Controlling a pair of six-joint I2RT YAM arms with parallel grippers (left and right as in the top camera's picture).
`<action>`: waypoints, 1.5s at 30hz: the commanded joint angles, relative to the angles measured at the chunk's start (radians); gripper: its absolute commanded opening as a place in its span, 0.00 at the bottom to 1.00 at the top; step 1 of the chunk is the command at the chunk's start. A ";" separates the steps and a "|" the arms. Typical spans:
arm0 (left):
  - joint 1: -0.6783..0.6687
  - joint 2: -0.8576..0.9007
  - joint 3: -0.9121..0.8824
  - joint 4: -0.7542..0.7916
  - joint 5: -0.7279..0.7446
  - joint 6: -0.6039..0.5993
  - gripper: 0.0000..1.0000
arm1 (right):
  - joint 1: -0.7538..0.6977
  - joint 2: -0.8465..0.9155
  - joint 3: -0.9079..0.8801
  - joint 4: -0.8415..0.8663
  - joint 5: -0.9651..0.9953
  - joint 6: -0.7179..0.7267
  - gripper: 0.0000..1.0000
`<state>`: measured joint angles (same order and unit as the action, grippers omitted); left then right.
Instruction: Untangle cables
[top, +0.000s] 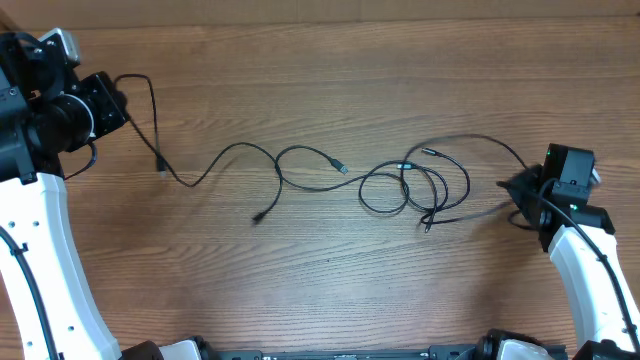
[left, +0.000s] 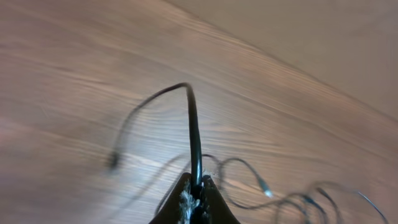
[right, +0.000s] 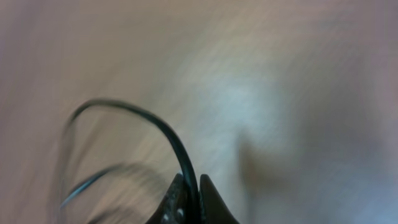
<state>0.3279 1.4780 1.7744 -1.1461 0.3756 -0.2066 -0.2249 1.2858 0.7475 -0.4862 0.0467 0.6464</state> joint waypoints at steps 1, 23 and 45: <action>-0.027 0.013 0.008 0.011 0.347 0.119 0.04 | 0.053 0.000 0.005 0.054 -0.431 -0.313 0.05; -0.080 0.066 0.009 0.406 0.547 0.053 0.04 | 0.270 0.000 0.005 -0.029 -0.375 -0.386 0.08; 0.371 0.064 0.009 1.397 0.600 -1.061 0.04 | 0.270 0.001 0.005 -0.047 -0.352 -0.387 0.07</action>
<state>0.6453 1.5486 1.7729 0.2451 0.9539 -1.1614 0.0402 1.2858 0.7475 -0.5358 -0.3099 0.2794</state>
